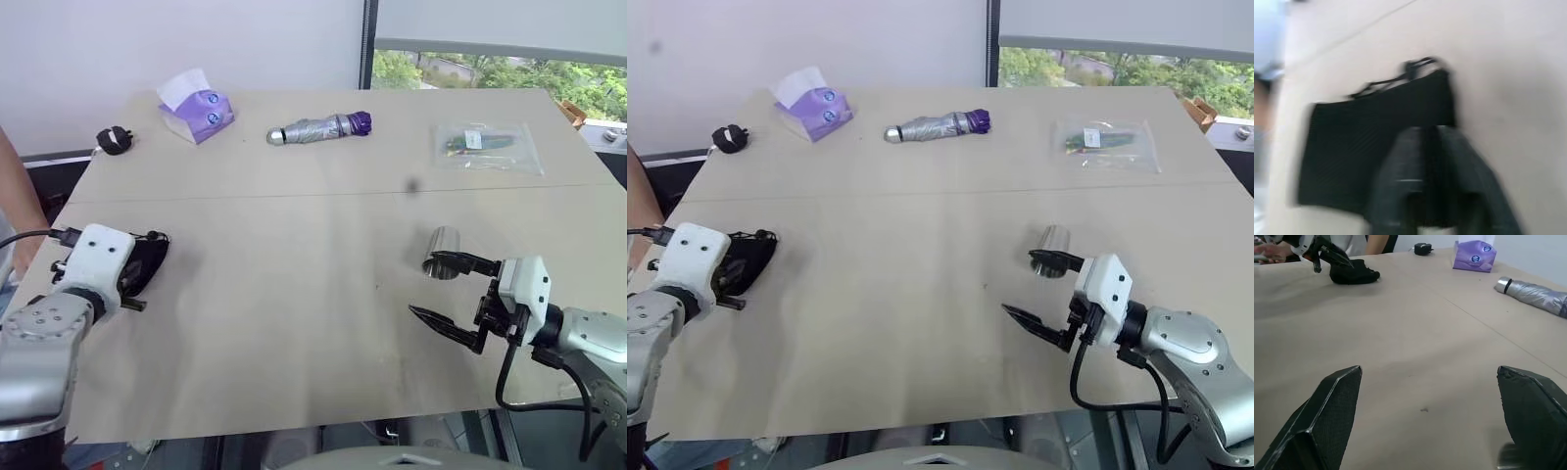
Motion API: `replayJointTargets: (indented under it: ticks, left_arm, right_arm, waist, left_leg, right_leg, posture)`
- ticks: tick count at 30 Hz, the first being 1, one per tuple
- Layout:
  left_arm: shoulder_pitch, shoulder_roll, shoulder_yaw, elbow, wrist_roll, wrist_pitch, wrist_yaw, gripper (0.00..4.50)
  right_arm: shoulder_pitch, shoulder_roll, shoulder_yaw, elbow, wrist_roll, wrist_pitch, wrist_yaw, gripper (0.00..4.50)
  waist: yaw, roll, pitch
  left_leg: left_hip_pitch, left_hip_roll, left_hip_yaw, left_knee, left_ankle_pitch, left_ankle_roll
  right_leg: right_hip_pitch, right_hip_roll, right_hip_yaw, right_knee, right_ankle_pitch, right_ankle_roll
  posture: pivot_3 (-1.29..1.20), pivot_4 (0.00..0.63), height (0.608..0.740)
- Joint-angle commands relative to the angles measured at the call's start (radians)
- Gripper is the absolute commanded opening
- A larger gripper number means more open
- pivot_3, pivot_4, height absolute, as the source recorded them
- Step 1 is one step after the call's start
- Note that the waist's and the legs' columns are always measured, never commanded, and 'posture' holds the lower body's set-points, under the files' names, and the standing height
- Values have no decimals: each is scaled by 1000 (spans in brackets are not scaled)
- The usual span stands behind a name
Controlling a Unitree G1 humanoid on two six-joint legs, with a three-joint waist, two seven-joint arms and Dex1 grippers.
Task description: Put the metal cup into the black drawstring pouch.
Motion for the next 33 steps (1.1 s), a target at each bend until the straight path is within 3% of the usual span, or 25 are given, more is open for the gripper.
replayJointTargets:
  ticks: [1, 7, 22, 33]
  left_arm:
    - [-6, 10, -78, -60, 115, 13, 81, 2726]
    - [-23, 5, -143, -18, 230, 43, 150, 2726]
    - [-30, -18, -213, 74, 392, -17, 212, 2726]
    - [-40, -37, -196, 156, 447, -99, 239, 2726]
  right_arm:
    - [9, -14, -25, -38, 34, -46, 63, 4500]
    - [-24, -32, -17, -34, 80, -51, 139, 4500]
    - [-50, -38, -22, -15, 82, -36, 152, 4500]
    - [-34, -38, -19, -33, 78, -30, 131, 4500]
  waist:
    - [2, -1, 0]
    - [-4, -1, -1]
    - [-1, -1, -1]
    - [0, -1, -1]
  left_leg:
    - [0, 0, 0, 1, 0, 0]
    - [0, 1, 0, 1, 0, 0]
    - [0, 1, -1, 1, 0, 0]
    - [0, 1, -1, 1, 0, 0]
  right_leg:
    - [0, 0, 0, 0, 0, 0]
    - [0, 0, 0, 0, 0, 0]
    - [0, -2, -1, 1, 0, 0]
    - [0, -4, -1, 2, 0, 0]
  posture:
    - [0, 150, 740]
    - [0, 150, 740]
    - [0, 150, 740]
    - [0, 150, 740]
